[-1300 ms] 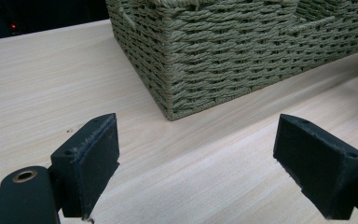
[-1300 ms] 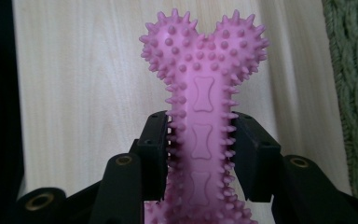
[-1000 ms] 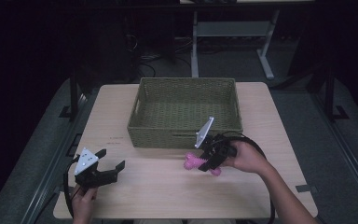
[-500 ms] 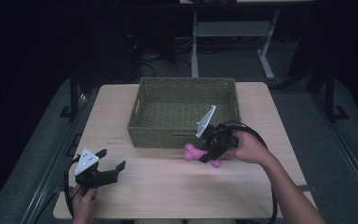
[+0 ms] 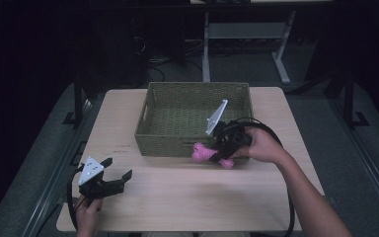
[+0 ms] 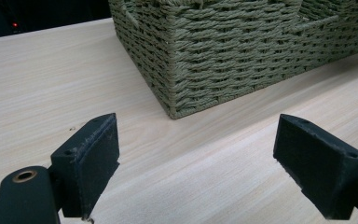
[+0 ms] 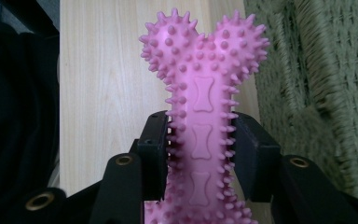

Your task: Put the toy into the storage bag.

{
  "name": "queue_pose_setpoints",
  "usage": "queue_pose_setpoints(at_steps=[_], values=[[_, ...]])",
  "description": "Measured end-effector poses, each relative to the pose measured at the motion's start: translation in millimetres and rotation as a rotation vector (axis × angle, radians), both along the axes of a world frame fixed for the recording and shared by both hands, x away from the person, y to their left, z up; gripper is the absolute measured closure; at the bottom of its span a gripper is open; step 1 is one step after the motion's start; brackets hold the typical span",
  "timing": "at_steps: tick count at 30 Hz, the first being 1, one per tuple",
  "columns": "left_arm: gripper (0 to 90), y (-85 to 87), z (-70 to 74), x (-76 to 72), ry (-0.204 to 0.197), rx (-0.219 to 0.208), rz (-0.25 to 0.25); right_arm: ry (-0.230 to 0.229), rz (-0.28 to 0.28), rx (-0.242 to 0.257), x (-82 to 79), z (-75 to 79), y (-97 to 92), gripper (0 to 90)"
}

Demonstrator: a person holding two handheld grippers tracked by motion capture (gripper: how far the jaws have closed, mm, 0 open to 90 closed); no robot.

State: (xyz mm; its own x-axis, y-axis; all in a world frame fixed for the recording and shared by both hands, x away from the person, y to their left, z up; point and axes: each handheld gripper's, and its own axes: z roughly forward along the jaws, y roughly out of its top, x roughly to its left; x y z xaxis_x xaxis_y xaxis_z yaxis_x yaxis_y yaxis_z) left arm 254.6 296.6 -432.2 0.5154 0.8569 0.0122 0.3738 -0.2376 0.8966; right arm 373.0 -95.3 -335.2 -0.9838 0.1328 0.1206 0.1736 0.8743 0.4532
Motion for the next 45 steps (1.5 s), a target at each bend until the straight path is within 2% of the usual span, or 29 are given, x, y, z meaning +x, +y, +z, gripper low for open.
queue_pose_setpoints(at_steps=[5,11,27,31,37,41,45], values=[[13.9,-0.6,0.2,0.0,-0.003,0.008,-0.007,-0.014,-0.003,-0.012,5.1,8.8,0.7,58.5],[13.9,-0.3,0.2,0.1,-0.002,0.005,-0.001,-0.027,-0.002,0.000,12.4,22.2,1.6,58.5],[13.8,0.4,0.1,0.4,0.001,0.004,0.001,-0.031,-0.008,0.004,35.2,43.0,6.8,58.5],[13.9,0.3,0.0,0.6,0.000,0.008,-0.002,-0.032,-0.017,-0.010,40.5,48.6,8.2,58.5],[13.8,0.3,-0.1,0.8,-0.001,0.008,-0.002,-0.030,-0.026,-0.012,49.2,51.7,7.3,58.5],[13.8,0.2,-0.6,1.6,0.001,0.007,-0.001,-0.026,-0.036,0.005,56.2,53.1,5.7,58.6],[13.8,-0.7,-1.0,2.1,0.002,0.006,-0.003,-0.015,-0.046,0.007,65.0,50.0,4.5,58.6]])
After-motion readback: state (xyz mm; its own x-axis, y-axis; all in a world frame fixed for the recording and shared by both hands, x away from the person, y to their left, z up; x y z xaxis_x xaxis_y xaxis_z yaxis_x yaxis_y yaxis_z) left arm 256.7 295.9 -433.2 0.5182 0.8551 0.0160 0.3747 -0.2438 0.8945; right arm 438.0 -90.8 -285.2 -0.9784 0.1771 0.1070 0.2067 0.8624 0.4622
